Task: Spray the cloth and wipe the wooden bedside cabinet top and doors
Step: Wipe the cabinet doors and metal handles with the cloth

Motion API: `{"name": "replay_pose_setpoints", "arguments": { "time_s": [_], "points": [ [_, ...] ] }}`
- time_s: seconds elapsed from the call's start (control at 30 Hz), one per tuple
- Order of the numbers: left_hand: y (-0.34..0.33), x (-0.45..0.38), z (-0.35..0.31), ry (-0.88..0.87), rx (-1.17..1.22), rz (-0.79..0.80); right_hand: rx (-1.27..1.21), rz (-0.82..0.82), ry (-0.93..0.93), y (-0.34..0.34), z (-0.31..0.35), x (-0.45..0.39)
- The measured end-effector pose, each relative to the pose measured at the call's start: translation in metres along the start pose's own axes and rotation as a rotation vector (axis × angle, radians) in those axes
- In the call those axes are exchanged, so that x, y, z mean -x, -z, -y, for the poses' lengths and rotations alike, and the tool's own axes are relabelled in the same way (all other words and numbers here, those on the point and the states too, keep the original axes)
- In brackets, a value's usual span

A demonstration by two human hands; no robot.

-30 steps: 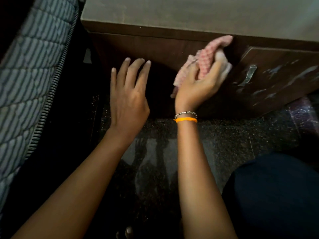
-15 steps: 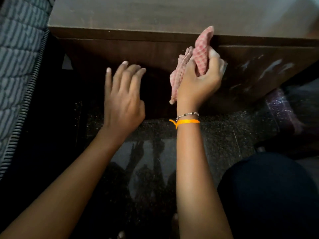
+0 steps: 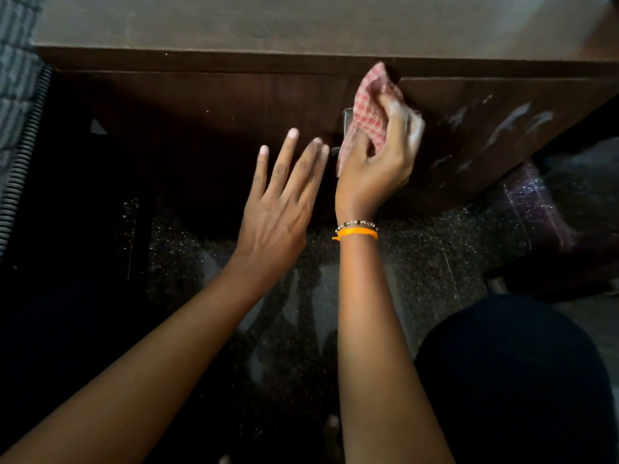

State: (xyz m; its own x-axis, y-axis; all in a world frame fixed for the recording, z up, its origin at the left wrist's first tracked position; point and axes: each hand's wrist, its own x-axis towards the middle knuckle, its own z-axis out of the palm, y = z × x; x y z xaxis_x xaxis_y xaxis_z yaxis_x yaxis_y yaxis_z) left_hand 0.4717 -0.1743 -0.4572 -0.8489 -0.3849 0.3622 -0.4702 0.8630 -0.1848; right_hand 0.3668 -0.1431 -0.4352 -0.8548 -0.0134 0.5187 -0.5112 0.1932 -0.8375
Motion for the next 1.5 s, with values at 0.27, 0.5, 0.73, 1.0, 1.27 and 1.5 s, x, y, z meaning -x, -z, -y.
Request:
{"name": "replay_pose_setpoints", "arguments": {
  "time_s": [0.27,0.5,0.73,1.0,1.27,1.5],
  "points": [
    [-0.011,0.000,-0.008,0.046,0.038,-0.054,-0.041,0.104,-0.220,0.002,-0.033,0.028],
    [-0.011,-0.010,-0.009,0.076,0.085,-0.047,0.246,0.232,-0.070,0.010,-0.033,0.013],
    [-0.013,-0.008,-0.007,0.082,0.113,-0.007,0.137,0.094,-0.049,0.022,-0.029,0.027],
    [-0.012,-0.009,0.016,0.146,0.222,-0.031,0.339,0.173,0.217,0.010,-0.010,0.021],
    [-0.007,-0.006,0.017,0.173,0.263,-0.031,0.297,0.160,0.248,0.003,-0.034,0.030],
    [-0.002,-0.002,0.031,0.222,0.250,-0.041,0.042,0.268,-0.226,0.001,-0.046,0.064]
  ]
}}
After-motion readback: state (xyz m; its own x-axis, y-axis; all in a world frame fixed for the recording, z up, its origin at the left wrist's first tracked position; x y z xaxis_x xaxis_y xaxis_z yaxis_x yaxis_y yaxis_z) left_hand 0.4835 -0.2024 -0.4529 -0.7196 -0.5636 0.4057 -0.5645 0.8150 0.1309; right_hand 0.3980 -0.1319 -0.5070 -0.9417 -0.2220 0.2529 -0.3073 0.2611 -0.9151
